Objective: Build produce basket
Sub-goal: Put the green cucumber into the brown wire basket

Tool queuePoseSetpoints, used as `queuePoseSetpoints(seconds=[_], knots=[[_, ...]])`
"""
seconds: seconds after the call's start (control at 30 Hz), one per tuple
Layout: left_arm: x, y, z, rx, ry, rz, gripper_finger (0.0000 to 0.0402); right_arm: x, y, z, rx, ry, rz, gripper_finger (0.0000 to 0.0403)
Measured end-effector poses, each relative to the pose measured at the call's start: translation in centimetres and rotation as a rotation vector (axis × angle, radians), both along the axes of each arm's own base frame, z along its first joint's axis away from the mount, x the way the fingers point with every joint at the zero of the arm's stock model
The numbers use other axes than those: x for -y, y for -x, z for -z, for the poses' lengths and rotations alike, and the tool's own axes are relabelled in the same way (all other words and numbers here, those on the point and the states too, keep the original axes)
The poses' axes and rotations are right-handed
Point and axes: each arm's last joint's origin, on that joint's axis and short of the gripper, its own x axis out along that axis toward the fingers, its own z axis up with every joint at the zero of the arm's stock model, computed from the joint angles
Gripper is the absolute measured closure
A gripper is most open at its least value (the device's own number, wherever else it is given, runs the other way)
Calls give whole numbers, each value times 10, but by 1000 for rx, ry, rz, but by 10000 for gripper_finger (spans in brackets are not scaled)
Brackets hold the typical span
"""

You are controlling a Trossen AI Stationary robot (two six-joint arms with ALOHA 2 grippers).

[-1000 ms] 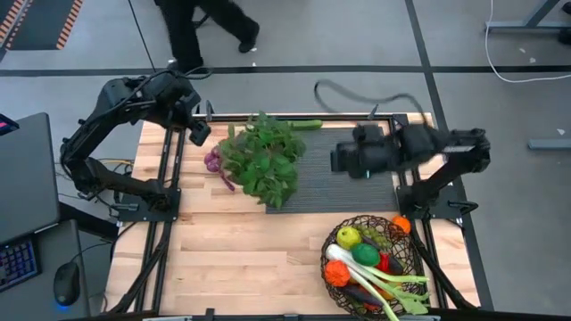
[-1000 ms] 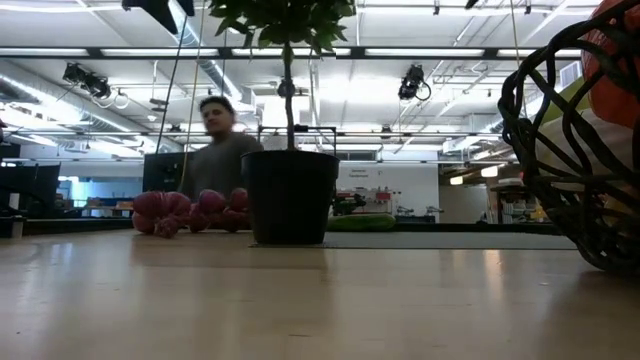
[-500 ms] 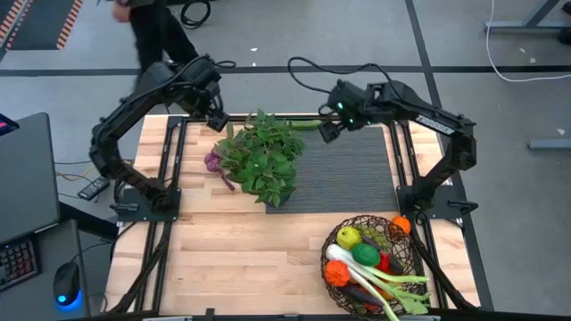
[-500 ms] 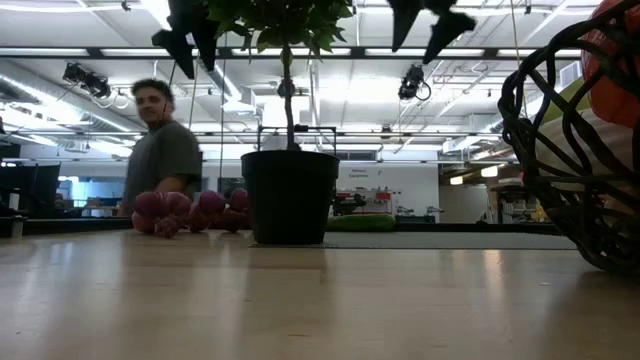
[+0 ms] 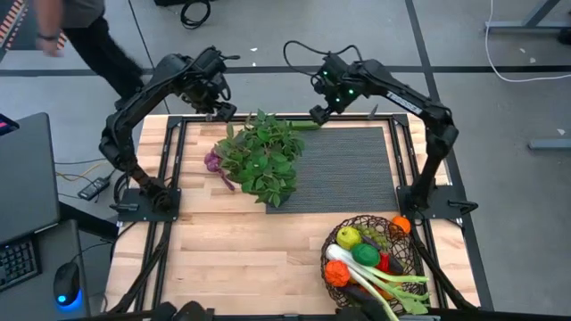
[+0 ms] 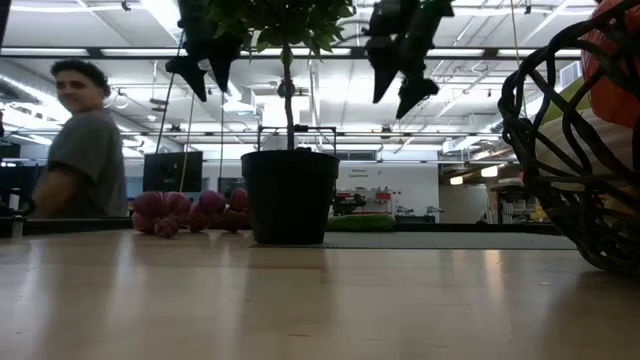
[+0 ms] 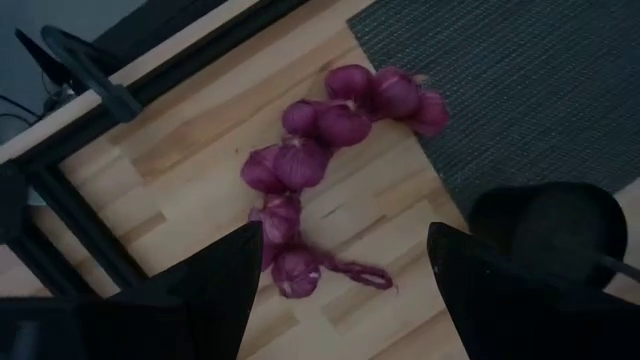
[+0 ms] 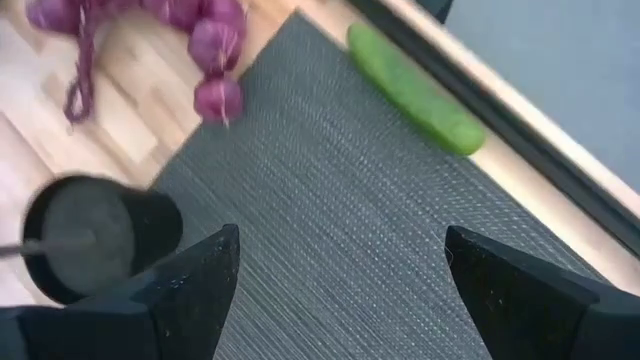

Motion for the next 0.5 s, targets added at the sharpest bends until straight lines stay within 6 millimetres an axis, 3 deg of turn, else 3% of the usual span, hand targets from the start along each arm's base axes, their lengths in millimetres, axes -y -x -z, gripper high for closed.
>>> queuePoseSetpoints(seconds=[0.33, 0.5], knots=[[-52, -8, 48, -105, 85, 60, 114, 25, -24, 32, 4, 9, -84, 48], [-75, -7, 68, -57, 140, 119, 114, 36, -33, 50, 1, -20, -101, 48]])
